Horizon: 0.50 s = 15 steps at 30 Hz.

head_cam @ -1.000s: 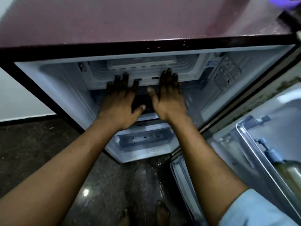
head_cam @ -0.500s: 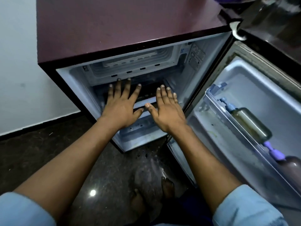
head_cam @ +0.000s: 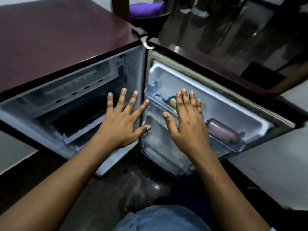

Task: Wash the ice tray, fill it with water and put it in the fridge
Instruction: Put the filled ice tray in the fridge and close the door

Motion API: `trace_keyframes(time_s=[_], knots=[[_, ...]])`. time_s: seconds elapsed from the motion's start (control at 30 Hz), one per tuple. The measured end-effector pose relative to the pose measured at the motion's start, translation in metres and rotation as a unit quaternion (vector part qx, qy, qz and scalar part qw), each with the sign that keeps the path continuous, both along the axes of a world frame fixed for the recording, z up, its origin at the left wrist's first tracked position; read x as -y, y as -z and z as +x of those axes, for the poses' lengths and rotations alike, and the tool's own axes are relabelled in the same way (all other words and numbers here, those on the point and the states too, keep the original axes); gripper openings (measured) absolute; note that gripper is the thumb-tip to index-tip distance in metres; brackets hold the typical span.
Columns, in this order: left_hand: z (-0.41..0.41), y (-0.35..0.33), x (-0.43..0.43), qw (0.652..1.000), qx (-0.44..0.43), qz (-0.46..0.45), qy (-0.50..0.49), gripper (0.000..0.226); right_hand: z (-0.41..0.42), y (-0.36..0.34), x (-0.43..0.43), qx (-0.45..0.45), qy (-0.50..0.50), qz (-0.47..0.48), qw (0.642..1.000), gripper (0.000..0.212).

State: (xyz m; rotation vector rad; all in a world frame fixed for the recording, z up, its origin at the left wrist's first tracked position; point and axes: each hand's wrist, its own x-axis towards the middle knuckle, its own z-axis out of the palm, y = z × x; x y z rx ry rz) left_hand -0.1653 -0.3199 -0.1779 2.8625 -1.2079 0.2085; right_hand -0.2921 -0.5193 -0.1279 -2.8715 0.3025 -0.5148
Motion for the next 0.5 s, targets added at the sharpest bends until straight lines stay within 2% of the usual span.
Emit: trace_keyframes(time_s=[0.13,0.23,0.37,0.5], knots=[[-0.001,-0.038,0.052,0.996,0.007,-0.025,0.085,0.084,-0.031,-0.023,0.041,0.127,0.049,-0.026,0.99,0.065],[-0.007,-0.066,0.103,0.987,0.019,-0.048,0.149,0.081,-0.053,-0.04,0.074,0.173,0.116,-0.039,0.977,0.063],[-0.027,-0.092,0.167,0.973,0.043,-0.056,0.22,0.081,-0.081,-0.054,0.113,0.148,0.19,-0.059,0.969,0.068],[-0.044,-0.104,0.215,0.967,0.055,-0.048,0.246,0.081,-0.101,-0.056,0.147,0.053,0.232,-0.072,0.969,0.073]])
